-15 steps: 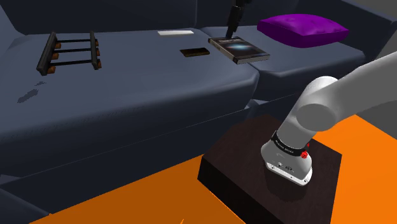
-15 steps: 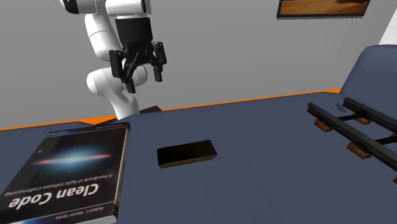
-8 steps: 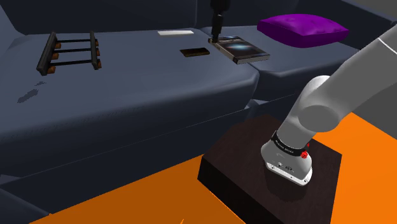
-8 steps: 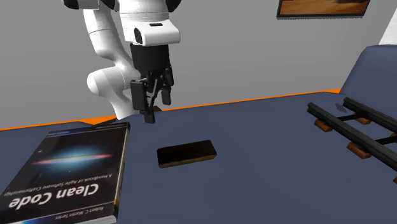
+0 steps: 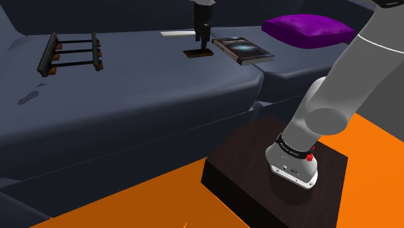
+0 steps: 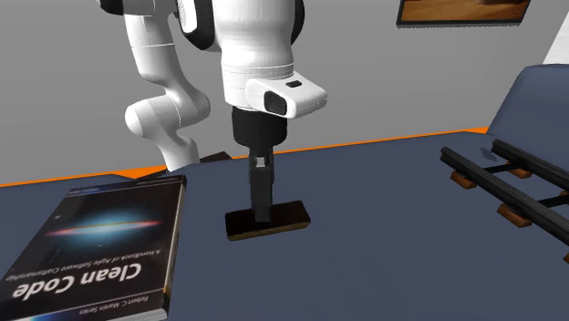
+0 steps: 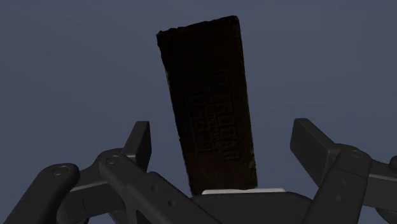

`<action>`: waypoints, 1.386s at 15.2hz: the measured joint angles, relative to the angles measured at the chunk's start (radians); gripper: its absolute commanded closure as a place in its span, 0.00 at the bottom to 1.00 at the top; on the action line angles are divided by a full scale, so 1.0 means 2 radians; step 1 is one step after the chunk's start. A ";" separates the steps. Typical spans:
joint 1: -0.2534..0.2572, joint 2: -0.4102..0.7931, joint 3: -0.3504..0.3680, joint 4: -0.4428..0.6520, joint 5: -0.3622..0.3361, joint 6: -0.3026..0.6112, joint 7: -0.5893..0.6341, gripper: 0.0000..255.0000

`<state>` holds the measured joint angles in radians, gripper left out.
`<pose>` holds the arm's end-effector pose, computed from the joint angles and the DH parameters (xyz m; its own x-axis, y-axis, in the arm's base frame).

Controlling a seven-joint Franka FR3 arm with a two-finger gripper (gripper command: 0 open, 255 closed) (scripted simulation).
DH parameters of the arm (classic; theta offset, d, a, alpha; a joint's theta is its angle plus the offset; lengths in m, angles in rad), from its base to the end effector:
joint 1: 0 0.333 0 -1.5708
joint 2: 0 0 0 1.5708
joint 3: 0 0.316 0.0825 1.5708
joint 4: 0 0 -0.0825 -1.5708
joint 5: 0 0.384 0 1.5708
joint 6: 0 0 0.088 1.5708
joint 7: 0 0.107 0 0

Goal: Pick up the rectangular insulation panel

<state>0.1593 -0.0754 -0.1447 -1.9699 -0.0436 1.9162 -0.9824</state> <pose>0.5392 0.0031 0.5049 0.5306 0.8475 -0.0138 0.8473 -0.5300 0.0342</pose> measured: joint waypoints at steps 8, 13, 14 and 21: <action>0.000 0.014 -0.001 -0.026 0.001 0.040 -0.006 1.00; -0.001 0.014 -0.001 -0.027 0.001 0.042 -0.007 1.00; -0.001 0.014 -0.001 -0.027 0.001 0.042 -0.007 1.00; 0.000 0.012 -0.001 -0.009 0.001 0.021 -0.006 1.00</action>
<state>0.1596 -0.0514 -0.1458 -1.9879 -0.0419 1.9587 -0.9952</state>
